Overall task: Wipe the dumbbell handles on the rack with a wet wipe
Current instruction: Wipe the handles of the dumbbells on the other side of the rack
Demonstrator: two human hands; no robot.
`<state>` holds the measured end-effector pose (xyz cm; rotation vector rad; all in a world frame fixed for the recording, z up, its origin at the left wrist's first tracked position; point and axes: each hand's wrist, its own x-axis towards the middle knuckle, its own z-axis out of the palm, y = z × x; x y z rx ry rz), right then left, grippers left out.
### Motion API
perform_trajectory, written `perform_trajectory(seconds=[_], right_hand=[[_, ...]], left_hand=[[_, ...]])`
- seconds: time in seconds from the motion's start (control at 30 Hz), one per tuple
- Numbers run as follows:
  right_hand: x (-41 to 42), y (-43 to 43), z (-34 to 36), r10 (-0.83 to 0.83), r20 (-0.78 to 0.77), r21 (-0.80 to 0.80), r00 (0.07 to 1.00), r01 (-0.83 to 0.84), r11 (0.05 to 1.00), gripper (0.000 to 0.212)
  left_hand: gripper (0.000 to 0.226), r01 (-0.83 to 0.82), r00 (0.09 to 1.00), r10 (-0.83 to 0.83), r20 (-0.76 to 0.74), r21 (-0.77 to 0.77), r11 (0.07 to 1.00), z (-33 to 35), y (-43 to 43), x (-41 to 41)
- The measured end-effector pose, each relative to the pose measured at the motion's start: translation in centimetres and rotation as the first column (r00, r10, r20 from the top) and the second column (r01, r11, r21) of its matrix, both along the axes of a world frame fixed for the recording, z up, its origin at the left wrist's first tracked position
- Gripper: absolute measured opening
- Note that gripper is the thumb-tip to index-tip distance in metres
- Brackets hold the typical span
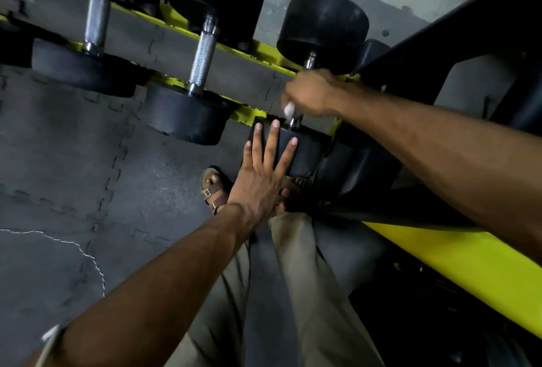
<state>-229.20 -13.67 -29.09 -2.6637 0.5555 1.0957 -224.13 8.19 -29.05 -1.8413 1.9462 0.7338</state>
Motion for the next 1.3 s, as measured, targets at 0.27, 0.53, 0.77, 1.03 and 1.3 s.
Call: perform_trajectory(seconds=[0.27, 0.53, 0.77, 1.03, 1.3], right_hand=[[-6.0, 3.6, -4.5, -0.659, 0.575, 0.24, 0.484, 0.671, 0.702, 0.011], [-3.7, -0.8, -10.4, -0.825, 0.24, 0.593, -0.511, 0.75, -0.292, 0.017], [-5.8, 3.0, -7.5, -0.918, -0.327, 0.647, -0.223, 0.656, -0.39, 0.03], [-7.5, 3.2, -7.6, -0.942, -0.331, 0.67, -0.047, 0.692, -0.27, 0.016], [-6.7, 5.4, -6.0, -0.984, 0.067, 0.621, -0.167, 0.779, -0.089, 0.025]], left_hand=[[0.125, 0.006, 1.0, -0.006, 0.019, 0.016, 1.0, 0.5, -0.1, -0.2], [0.141, 0.008, 0.999, -0.007, 0.04, -0.04, 0.999, -0.7, 0.3, -0.3], [0.137, 0.001, 0.999, 0.001, 0.037, -0.065, 0.998, -1.1, 0.5, -0.4], [0.144, -0.005, 1.0, 0.004, -0.007, -0.065, 0.998, -1.1, 0.6, -0.1], [0.138, -0.009, 0.999, 0.008, -0.033, -0.054, 0.999, -1.0, 0.4, 0.1]])
